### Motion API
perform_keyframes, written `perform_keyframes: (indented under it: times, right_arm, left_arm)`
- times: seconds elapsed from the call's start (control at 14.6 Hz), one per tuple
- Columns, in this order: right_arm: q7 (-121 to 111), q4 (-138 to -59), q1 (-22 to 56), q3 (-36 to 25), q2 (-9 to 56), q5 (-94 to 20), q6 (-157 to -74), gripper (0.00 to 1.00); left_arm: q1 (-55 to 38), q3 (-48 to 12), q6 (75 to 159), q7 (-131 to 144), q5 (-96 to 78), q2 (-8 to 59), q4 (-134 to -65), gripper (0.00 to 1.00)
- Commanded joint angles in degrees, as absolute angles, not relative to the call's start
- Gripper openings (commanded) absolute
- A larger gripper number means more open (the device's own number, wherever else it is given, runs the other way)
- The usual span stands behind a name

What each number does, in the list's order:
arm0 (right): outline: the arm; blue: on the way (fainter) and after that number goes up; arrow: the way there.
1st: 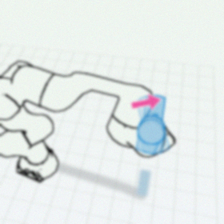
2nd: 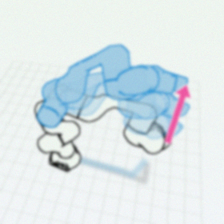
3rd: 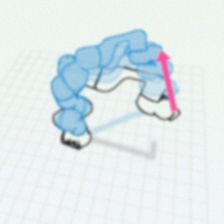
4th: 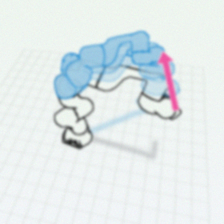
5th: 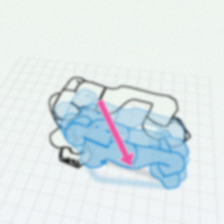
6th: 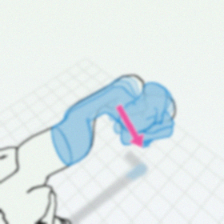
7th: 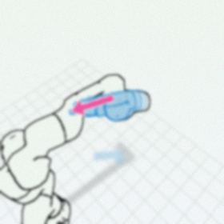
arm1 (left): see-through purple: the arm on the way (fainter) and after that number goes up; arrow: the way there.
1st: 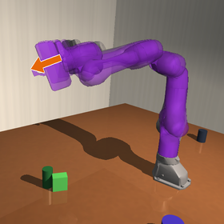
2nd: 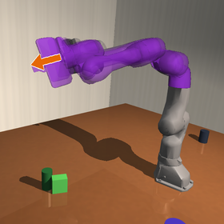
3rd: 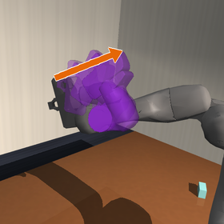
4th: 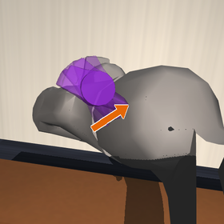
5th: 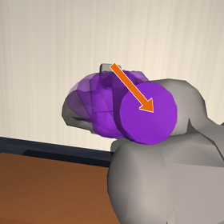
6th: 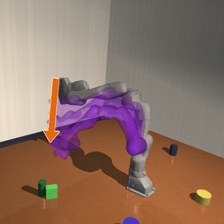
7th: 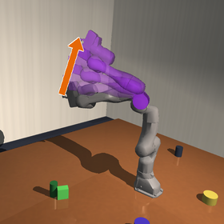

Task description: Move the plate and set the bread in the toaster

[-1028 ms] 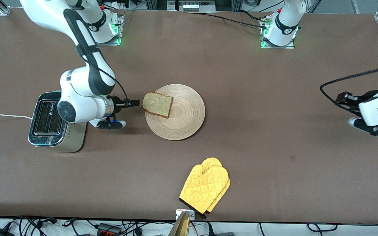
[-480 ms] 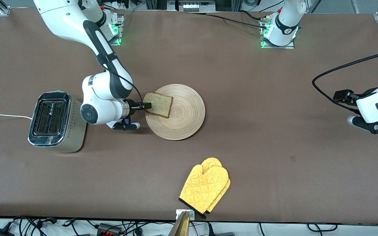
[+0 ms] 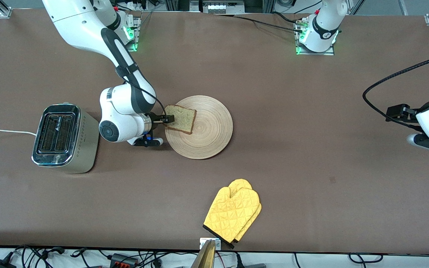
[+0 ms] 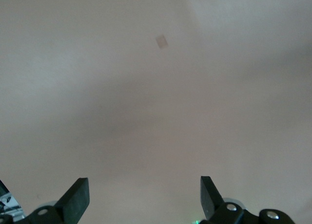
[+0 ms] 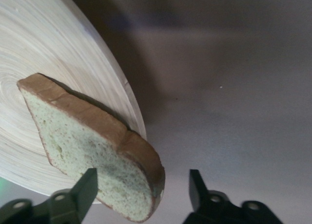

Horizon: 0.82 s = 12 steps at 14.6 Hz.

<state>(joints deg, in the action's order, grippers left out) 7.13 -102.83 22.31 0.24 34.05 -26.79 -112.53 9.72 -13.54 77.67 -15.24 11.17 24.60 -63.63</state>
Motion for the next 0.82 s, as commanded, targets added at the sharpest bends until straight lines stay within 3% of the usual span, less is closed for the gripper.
perform_keyframes:
  times: [0.0, 0.21, 0.34, 0.48, 0.69, 0.75]
  right_arm:
    - [7.82, -102.92, 22.33, 0.18, 33.84, -27.95, -110.92, 0.5]
    - [7.82, -102.57, 21.71, 0.09, 33.66, -28.74, -109.7, 0.26]
    - [7.73, -102.22, 21.62, 0.09, 33.23, -29.27, -109.16, 0.23]
    - [7.74, -101.61, 21.8, 0.09, 32.52, -29.18, -109.16, 0.14]
    - [7.56, -101.25, 21.88, 0.0, 30.07, -29.09, -109.07, 0.0]
    - [7.3, -100.47, 21.88, -0.17, 28.93, -28.74, -109.07, 0.0]
  left_arm:
    - [9.14, -10.9, 88.37, -11.88, 10.38, 10.86, -82.63, 1.0]
    - [9.14, -9.14, 92.02, -5.29, 5.21, 3.09, -93.93, 1.0]
    - [9.05, -9.05, 92.2, -4.04, 4.83, 0.89, -96.06, 1.0]
    - [8.96, -9.14, 92.29, -4.22, 4.48, 1.67, -94.75, 1.0]
    - [9.67, -9.4, 89.13, -4.48, 4.05, 5.97, -86.41, 1.0]
    - [9.67, -9.32, 89.03, -4.66, 3.43, 5.98, -86.22, 1.0]
